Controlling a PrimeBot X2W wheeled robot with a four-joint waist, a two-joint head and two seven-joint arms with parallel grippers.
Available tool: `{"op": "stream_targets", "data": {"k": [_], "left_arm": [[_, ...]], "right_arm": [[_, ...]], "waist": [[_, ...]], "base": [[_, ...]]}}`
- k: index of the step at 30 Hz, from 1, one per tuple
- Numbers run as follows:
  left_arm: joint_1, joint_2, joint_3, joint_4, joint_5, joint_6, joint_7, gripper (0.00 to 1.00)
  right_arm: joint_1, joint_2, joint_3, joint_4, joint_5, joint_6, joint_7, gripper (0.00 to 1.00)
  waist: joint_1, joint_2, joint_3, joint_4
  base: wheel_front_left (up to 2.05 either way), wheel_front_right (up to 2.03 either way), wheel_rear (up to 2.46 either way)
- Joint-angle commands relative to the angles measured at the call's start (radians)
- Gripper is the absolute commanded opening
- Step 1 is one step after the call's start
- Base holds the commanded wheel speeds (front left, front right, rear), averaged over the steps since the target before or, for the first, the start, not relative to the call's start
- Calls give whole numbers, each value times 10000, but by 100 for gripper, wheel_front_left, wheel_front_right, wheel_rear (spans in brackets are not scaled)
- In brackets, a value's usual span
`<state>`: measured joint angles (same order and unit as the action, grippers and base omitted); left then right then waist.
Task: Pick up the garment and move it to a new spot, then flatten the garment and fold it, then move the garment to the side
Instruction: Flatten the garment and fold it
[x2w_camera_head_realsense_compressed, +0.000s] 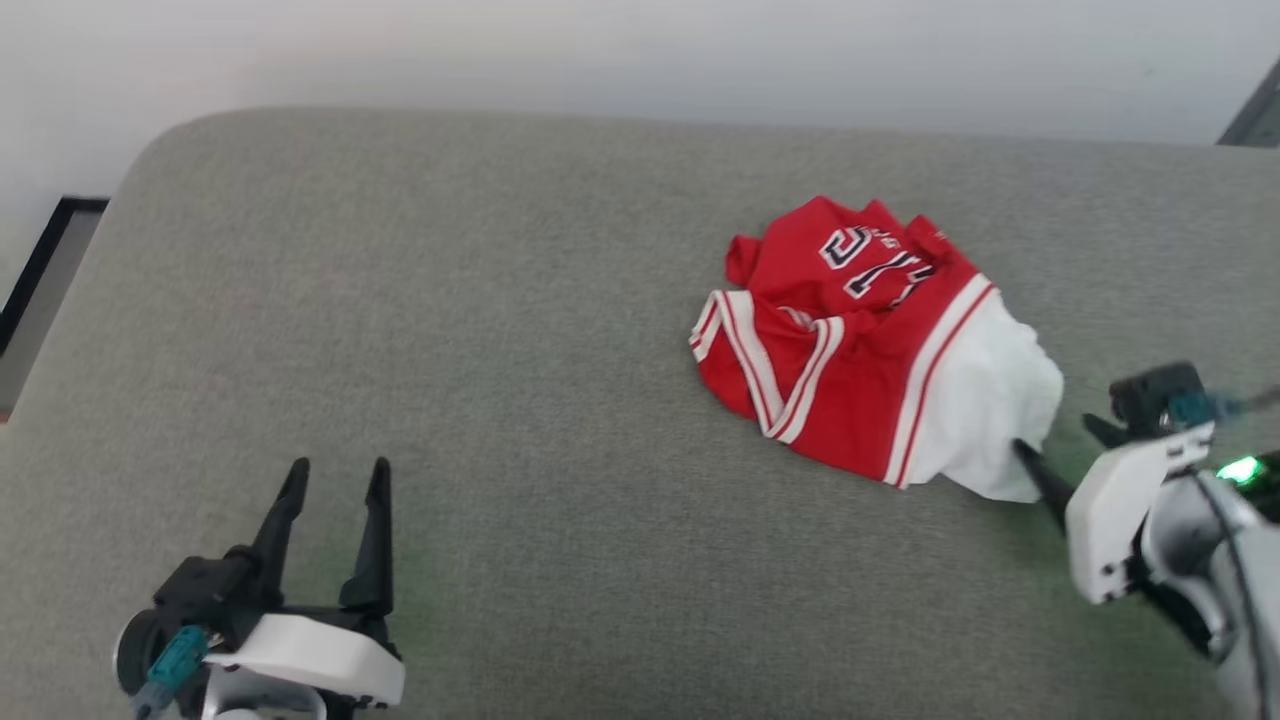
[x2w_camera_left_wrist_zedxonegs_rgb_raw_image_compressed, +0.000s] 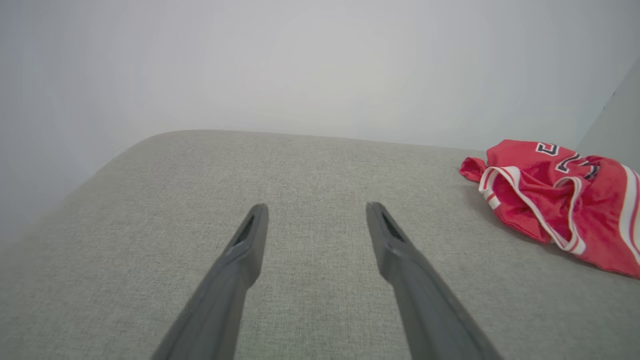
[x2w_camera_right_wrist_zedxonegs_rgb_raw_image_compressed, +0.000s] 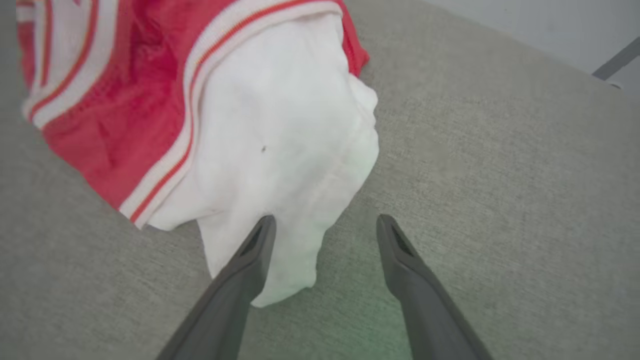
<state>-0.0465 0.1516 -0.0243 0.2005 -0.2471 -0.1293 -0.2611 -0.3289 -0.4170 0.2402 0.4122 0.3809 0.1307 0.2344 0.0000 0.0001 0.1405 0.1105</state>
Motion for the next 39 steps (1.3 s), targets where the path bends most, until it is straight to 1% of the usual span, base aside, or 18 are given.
{"op": "stream_targets", "data": {"k": [1, 2, 6, 9, 10, 12, 13, 15, 16, 17, 18, 21, 28, 35, 36, 39], "left_arm": [[-176, -88, -64, 28, -87, -16, -57, 100], [-176, -88, -64, 28, -87, -16, -57, 100], [-404, -310, -40, 22, -180, -17, -57, 100], [-509, -462, -158, 39, -229, -17, -57, 100], [-547, -492, -165, 51, -243, -17, -57, 100], [-612, -578, -195, 100, -266, -17, -57, 100], [-643, -619, -228, 124, -279, -17, -57, 100], [-732, -668, -252, 169, -294, -17, -57, 100], [-759, -685, -261, 182, -299, -17, -57, 100], [-767, -698, -265, 197, -305, -17, -57, 100], [-763, -715, -264, 211, -314, -17, -57, 100], [-733, -715, -164, 207, -302, -18, -57, 100], [-731, -612, -127, 132, -240, -18, -57, 100], [-804, -410, -170, 32, -275, -16, -56, 100], [-856, -360, -139, -1, -299, -16, -56, 100], [-935, -321, -167, -23, -329, -16, -57, 100]], "right_arm": [[-371, -557, 446, -114, 320, 1, 1230, 100], [-371, -557, 446, -114, 320, 1, 1230, 100], [-823, -1186, 729, -424, 1004, 1, 3033, 100], [-989, -1368, 880, -547, 1403, 1, 3951, 100], [-999, -1361, 958, -566, 1602, 1, 4199, 100], [-953, -1511, 1276, -514, 1633, 2, 4707, 100], [-874, -1552, 1447, -512, 1676, 2, 4861, 100], [-837, -1515, 1463, -373, 1859, 2, 5071, 100], [-817, -1540, 1583, -367, 1847, 2, 5147, 95], [-786, -1564, 1646, -350, 1862, 2, 5207, 22], [-757, -1579, 1612, -288, 1901, 2, 5248, 0], [-699, -1693, 1496, -270, 1837, 1, 5235, 0], [-521, -1924, 6, -563, 1569, -24, 4354, 0], [400, -2240, -2034, -876, 1372, -21, 4065, 0], [611, -2311, -2587, -899, 1273, -21, 4071, 0], [794, -2330, -3472, -750, 1026, -21, 3980, 0]], "waist": [[0, -1, 279, 273], [0, -1, 279, 273], [0, -1, 660, 568], [0, -1, 949, 791], [0, -1, 1029, 855], [0, -1, 1136, 968], [0, -1, 1183, 1016], [0, -1, 1262, 1093], [0, -1, 1278, 1116], [0, -1, 1294, 1135], [0, -1, 1301, 1141], [0, -1, 1263, 1061], [0, -1, 1106, 515], [0, -1, 1117, -72], [0, -1, 1182, -194], [0, -1, 1287, -310]], "base": [[0, 0, 0], [0, 0, 0], [0, 0, 0], [0, 0, 0], [0, 0, 0], [0, 0, 0], [0, 0, 0], [0, 0, 0], [0, 0, 0], [0, 0, 0], [0, 0, 0], [0, 0, 0], [0, 0, 0], [0, 0, 0], [0, 0, 0], [0, 0, 0]]}}
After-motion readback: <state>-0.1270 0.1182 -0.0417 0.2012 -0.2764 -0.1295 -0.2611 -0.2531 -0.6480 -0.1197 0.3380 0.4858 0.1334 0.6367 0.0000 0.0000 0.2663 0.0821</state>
